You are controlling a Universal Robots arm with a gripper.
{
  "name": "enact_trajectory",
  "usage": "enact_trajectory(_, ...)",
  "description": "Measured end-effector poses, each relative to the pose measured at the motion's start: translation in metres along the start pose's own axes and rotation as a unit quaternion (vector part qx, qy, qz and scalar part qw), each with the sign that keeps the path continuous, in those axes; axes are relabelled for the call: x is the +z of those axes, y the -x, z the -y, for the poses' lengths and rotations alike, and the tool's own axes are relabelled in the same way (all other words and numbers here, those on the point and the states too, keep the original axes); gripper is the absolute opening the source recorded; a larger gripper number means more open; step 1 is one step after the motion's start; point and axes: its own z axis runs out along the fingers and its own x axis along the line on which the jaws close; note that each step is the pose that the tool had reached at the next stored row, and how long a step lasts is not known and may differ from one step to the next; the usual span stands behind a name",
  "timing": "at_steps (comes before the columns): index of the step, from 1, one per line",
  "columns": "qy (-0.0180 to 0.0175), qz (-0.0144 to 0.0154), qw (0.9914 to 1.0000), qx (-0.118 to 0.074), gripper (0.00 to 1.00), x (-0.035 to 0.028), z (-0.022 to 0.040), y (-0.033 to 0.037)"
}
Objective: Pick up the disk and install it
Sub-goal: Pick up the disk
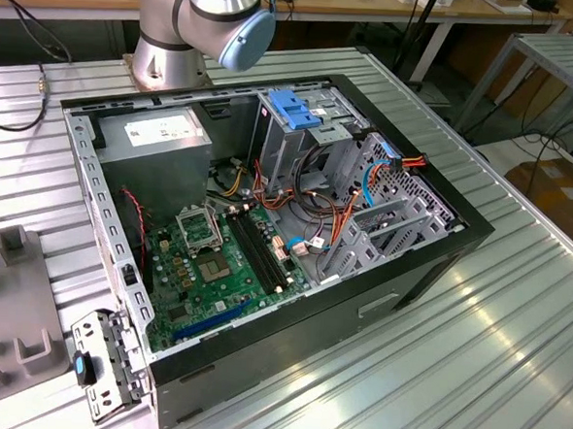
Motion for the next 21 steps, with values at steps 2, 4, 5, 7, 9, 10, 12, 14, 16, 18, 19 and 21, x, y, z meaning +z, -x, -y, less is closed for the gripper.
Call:
enact_trajectory(2,-0.0001,0.0000,1.00000,0.000,0.37,0.0001,0.0000,0.0000)
enact_trajectory(4,0.0000,0.0000,1.00000,0.000,0.37,0.0002,0.0000,0.0000)
enact_trajectory(5,-0.0001,0.0000,1.00000,0.000,0.37,0.0003,0.0000,0.0000)
enact_trajectory(7,0.0000,0.0000,1.00000,0.000,0.37,0.0003,0.0000,0.0000)
enact_trajectory(9,0.0000,0.0000,1.00000,0.000,0.37,0.0004,0.0000,0.0000)
enact_trajectory(10,0.0000,0.0000,1.00000,0.000,0.37,0.0004,0.0000,0.0000)
enact_trajectory(12,0.0000,0.0000,1.00000,0.000,0.37,0.0005,0.0000,0.0000)
enact_trajectory(14,-0.0002,0.0001,0.99995,0.010,0.37,0.0006,0.0000,0.0000)
enact_trajectory(16,-0.0002,0.0002,0.99982,0.019,0.37,0.0006,0.0000,0.0000)
enact_trajectory(18,-0.0002,0.0003,0.99981,0.019,0.37,0.0006,0.0000,0.0000)
enact_trajectory(19,-0.0002,0.0002,0.99982,0.019,0.37,0.0006,0.0000,0.0000)
enact_trajectory(21,-0.0001,0.0002,0.99990,0.014,0.37,0.0006,0.0000,0.0000)
